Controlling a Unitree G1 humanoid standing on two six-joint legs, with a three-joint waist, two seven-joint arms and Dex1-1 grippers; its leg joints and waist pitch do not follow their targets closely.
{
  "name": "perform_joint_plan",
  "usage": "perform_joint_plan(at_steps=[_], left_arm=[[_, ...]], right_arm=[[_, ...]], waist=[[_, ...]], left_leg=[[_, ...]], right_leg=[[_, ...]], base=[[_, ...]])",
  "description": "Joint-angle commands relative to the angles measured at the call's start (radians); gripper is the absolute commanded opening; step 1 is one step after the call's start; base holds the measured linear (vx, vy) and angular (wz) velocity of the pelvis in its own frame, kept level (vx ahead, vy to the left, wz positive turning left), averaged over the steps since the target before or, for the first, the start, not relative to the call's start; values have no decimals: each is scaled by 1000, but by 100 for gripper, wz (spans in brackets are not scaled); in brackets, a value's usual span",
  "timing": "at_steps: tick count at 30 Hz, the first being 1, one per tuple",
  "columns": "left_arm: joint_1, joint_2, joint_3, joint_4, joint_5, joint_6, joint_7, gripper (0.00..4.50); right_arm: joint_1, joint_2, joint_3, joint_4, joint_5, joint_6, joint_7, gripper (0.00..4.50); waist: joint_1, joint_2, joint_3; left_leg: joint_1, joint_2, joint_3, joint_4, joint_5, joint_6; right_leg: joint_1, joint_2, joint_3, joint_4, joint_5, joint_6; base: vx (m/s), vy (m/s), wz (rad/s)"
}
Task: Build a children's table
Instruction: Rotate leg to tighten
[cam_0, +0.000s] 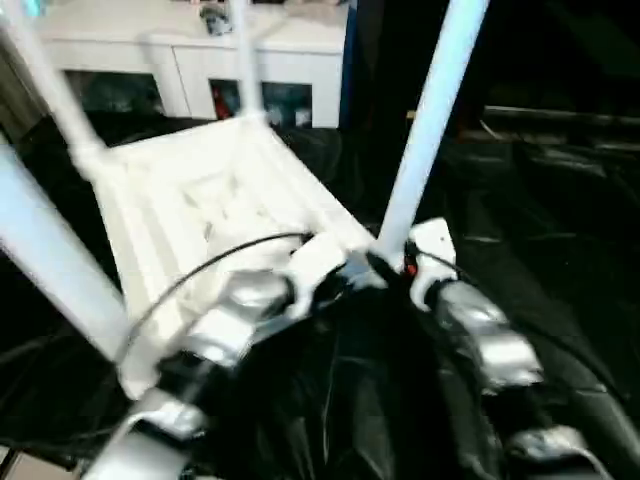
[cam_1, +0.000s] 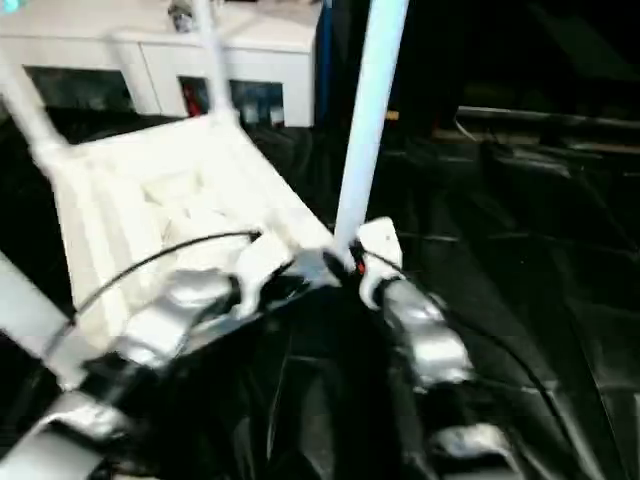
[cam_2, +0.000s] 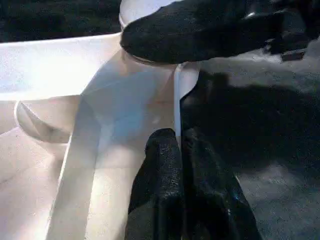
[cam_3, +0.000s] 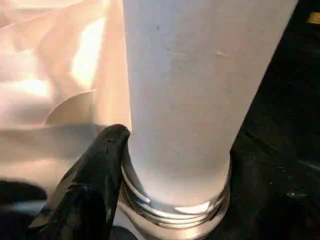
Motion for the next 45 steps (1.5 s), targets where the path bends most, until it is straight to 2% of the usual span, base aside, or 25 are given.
perform_joint_plan(at_steps=[1,3,4,5,7,8,12,13,15,19,21,22,26,27,32,33,34,35,40,42,43,45], left_arm=[[-17,-37,-3,17,-13,-44,38,0],[-14,-31,-11,10,-12,-50,21,0],[-5,-21,-20,-6,-15,-56,-4,0],[5,-6,-25,-21,-20,-58,-34,0],[19,16,-31,-37,-26,-74,-80,0],[20,18,-31,-39,-26,-75,-85,0],[46,62,-35,-65,-49,-104,-174,0],[55,93,-37,-70,-57,-124,-220,0],[59,109,-38,-70,-61,-137,-247,0],[70,160,-33,-83,-90,-153,-342,0],[74,171,-32,-88,-100,-158,-371,0],[77,183,-32,-94,-111,-158,-398,0],[82,209,-33,-106,-136,-165,-469,0],[82,220,-37,-107,-140,-165,-490,0],[81,240,-45,-103,-136,-169,-519,0],[81,244,-45,-101,-136,-172,-524,0],[81,247,-45,-100,-137,-172,-527,0],[81,248,-44,-100,-138,-173,-528,0],[84,248,-34,-102,-141,-174,-524,0],[80,237,-27,-92,-133,-173,-493,0],[65,211,-16,-63,-107,-170,-413,0],[36,157,9,-16,-76,-151,-278,0]], right_arm=[[4,57,60,19,10,0,54,340],[3,54,59,13,17,0,71,342],[2,41,62,6,19,-1,89,350],[0,18,69,-3,12,-5,108,375],[-3,-17,73,-16,5,-10,145,384],[-3,-20,73,-17,4,-10,150,396],[15,-101,91,-66,21,-9,289,396],[33,-155,108,-107,32,-13,379,396],[44,-184,115,-130,40,-12,431,396],[70,-266,135,-191,63,-3,562,396],[73,-282,140,-202,66,-2,590,396],[76,-300,145,-213,70,1,618,396],[80,-330,152,-235,85,10,676,360],[80,-335,155,-239,87,9,689,351],[84,-342,167,-243,87,12,719,307],[87,-345,173,-244,87,14,724,282],[88,-346,176,-244,87,15,729,276],[89,-346,179,-245,88,16,732,271],[97,-341,185,-259,89,27,744,259],[101,-330,184,-256,88,26,732,257],[100,-300,174,-238,81,28,675,257],[87,-229,145,-177,53,16,528,257]], waist=[[2,-13,-63],[3,-13,-62],[3,-9,-59],[1,-12,-59],[0,-11,-59],[1,-7,-59],[5,-8,-61],[8,-7,-62],[11,-6,-60],[13,-8,-58],[11,-7,-57],[10,-10,-58],[15,-8,-60],[15,-10,-60],[19,-9,-59],[20,-9,-60],[21,-14,-60],[23,-11,-60],[25,-12,-61],[26,-13,-61],[24,-11,-60],[20,-15,-56]], left_leg=[[5,69,-28,-74,-92,59],[4,69,-27,-74,-88,73],[4,69,-28,-76,-108,73],[3,69,-29,-77,-125,68],[3,71,-29,-77,-128,65],[3,71,-30,-77,-128,65],[3,73,-27,-73,-98,84],[4,73,-27,-72,-101,88],[6,75,-26,-73,-108,93],[10,77,-26,-76,-141,79],[7,77,-27,-77,-144,77],[8,77,-26,-77,-140,76],[8,79,-26,-75,-111,84],[7,78,-25,-75,-104,89],[9,78,-24,-75,-112,86],[10,78,-23,-75,-117,82],[10,79,-23,-75,-114,81],[10,79,-23,-75,-110,80],[10,79,-20,-73,-98,81],[10,79,-19,-73,-100,79],[10,80,-18,-74,-104,77],[12,78,-18,-77,-128,57]], right_leg=[[44,-88,50,-70,-113,-241],[44,-89,50,-70,-97,-247],[43,-90,49,-73,-127,-246],[45,-90,49,-76,-154,-241],[44,-90,49,-75,-160,-240],[45,-90,49,-75,-160,-241],[45,-87,49,-68,-84,-257],[46,-88,49,-68,-79,-261],[44,-87,49,-67,-78,-263],[43,-88,49,-72,-133,-259],[43,-88,49,-71,-139,-260],[42,-88,49,-71,-137,-259],[43,-89,49,-66,-101,-269],[43,-88,48,-64,-88,-270],[41,-88,48,-65,-102,-273],[41,-89,49,-67,-110,-270],[42,-88,49,-66,-110,-267],[41,-88,49,-64,-105,-267],[42,-87,49,-62,-88,-266],[41,-88,49,-63,-93,-266],[38,-88,49,-64,-104,-264],[35,-86,48,-72,-153,-256]], base=[[0,0,0],[0,0,0],[0,0,0],[0,0,0],[0,0,0],[0,0,0],[0,0,0],[0,0,0],[0,0,0],[0,0,0],[0,0,0],[0,0,0],[0,0,0],[0,0,0],[0,0,0],[0,0,0],[0,0,0],[0,0,0],[0,0,0],[0,0,0],[0,0,0],[0,0,0]])
